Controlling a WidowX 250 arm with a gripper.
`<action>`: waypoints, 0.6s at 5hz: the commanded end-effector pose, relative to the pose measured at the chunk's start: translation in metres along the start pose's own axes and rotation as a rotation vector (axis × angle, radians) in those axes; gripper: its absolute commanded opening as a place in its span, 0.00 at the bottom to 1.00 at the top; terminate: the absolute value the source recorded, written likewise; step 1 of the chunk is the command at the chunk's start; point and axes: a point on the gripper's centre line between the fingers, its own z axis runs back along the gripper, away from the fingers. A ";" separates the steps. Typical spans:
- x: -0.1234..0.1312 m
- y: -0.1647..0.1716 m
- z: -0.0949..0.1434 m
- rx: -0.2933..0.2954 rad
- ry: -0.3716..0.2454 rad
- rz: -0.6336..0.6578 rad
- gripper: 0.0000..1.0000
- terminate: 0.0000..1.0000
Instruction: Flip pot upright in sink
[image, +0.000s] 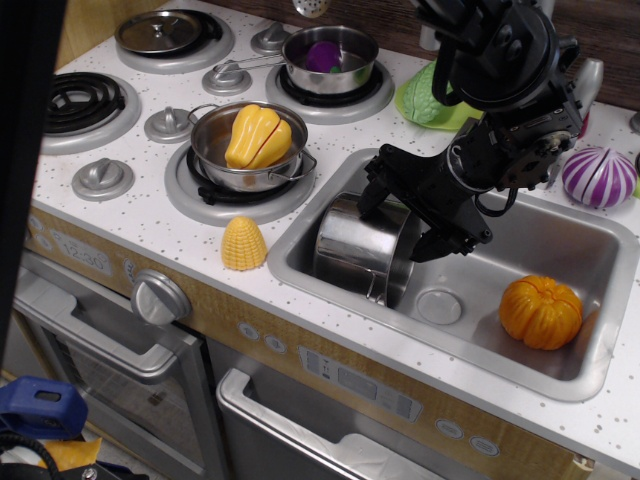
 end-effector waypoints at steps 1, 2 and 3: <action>0.016 0.026 0.002 -0.038 -0.064 -0.003 1.00 0.00; 0.017 0.031 -0.005 -0.073 -0.074 0.001 0.00 0.00; 0.018 0.032 -0.007 -0.108 -0.080 0.009 0.00 0.00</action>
